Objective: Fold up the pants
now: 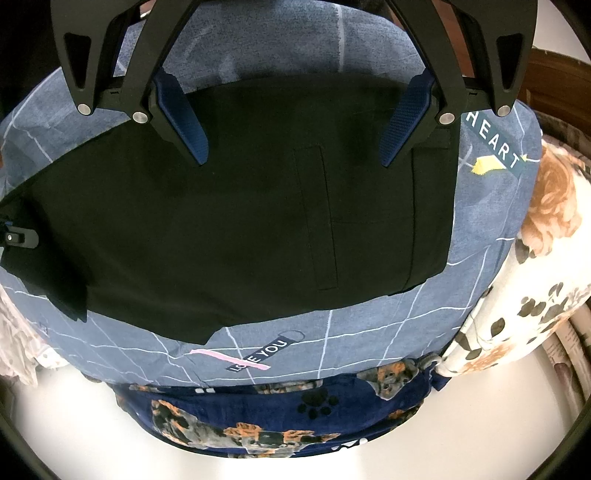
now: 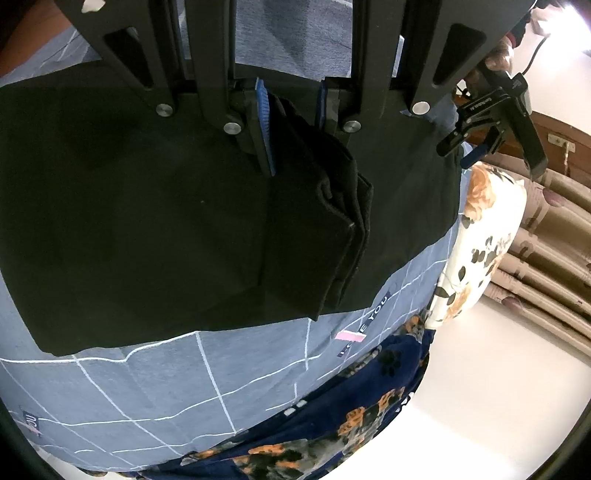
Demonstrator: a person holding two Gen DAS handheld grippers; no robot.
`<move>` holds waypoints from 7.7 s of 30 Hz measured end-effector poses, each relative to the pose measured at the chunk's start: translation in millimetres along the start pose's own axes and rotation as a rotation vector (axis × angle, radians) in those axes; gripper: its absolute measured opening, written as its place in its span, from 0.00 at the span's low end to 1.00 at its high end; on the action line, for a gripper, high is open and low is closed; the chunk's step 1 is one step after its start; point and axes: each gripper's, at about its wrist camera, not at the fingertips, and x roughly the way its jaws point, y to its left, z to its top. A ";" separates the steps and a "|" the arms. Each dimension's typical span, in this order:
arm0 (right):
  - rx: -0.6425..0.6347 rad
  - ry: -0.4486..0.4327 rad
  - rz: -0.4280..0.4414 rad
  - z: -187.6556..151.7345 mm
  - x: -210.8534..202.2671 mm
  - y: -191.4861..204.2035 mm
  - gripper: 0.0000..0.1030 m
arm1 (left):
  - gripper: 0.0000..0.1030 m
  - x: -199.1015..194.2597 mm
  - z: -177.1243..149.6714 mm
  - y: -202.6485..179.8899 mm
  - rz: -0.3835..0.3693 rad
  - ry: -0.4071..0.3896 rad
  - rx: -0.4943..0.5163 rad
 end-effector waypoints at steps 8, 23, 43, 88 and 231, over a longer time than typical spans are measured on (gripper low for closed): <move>-0.006 0.000 0.000 0.0 1.3 2.1 0.21 | 0.91 0.2 -0.3 -0.5 0.001 0.001 0.001; -0.012 0.001 0.001 -1.6 2.2 5.4 0.23 | 0.91 1.1 -1.7 -2.7 0.004 0.008 0.009; -0.045 0.013 -0.007 -2.2 3.7 11.4 0.27 | 0.91 1.9 -0.2 -4.0 0.006 0.011 0.012; 0.016 0.091 0.140 -5.2 13.9 9.9 0.62 | 0.91 5.1 -1.4 0.1 0.007 0.024 0.007; 0.006 0.102 0.413 2.3 -7.4 24.9 0.85 | 0.79 53.5 1.7 187.9 -0.986 0.053 -0.522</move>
